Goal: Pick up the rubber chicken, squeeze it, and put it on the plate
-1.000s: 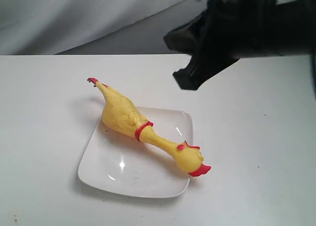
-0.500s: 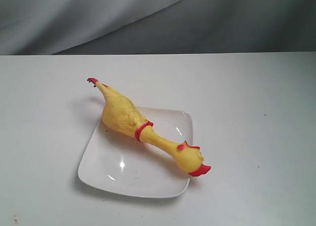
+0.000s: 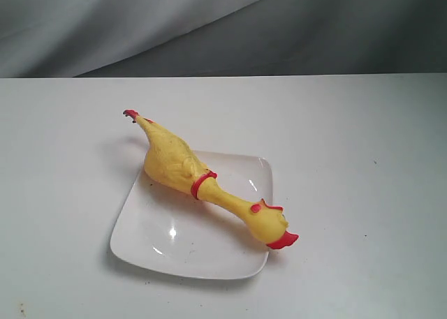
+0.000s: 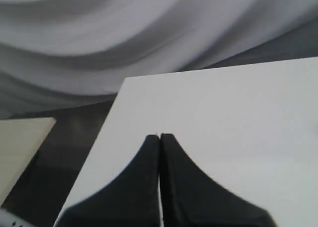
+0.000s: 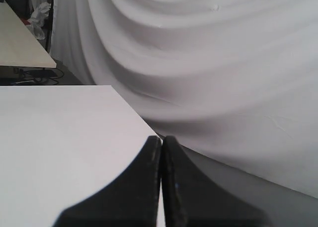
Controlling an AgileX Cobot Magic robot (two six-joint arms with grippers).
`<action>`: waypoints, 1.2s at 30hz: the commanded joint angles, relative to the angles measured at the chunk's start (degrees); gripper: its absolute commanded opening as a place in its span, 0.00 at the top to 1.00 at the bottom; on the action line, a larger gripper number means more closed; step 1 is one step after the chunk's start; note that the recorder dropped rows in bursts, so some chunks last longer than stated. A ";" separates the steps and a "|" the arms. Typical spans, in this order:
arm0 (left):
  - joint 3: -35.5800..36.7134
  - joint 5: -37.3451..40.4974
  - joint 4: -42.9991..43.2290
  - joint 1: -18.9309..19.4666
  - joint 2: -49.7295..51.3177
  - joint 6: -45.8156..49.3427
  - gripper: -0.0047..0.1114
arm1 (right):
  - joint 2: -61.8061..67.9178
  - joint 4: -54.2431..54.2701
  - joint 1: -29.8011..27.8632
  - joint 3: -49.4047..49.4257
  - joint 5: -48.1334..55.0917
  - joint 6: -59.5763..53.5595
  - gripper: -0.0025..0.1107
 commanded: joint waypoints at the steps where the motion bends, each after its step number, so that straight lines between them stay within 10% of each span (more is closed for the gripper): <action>1: -0.27 -0.96 0.38 9.80 -4.64 -0.07 0.96 | -0.21 -0.06 -0.26 -0.20 0.07 0.52 0.98; 6: -0.27 -0.96 0.38 17.75 -12.53 -0.17 0.96 | -0.21 -0.06 -0.26 -0.20 0.07 0.52 0.98; 17: -0.27 -1.37 -0.19 19.74 -26.70 -0.60 0.96 | -0.21 -0.19 -0.26 -0.20 0.07 0.52 0.98; 36: 15.37 -34.93 -39.56 26.17 -27.07 2.98 0.96 | -0.21 -0.19 -0.26 -0.20 0.07 0.52 0.98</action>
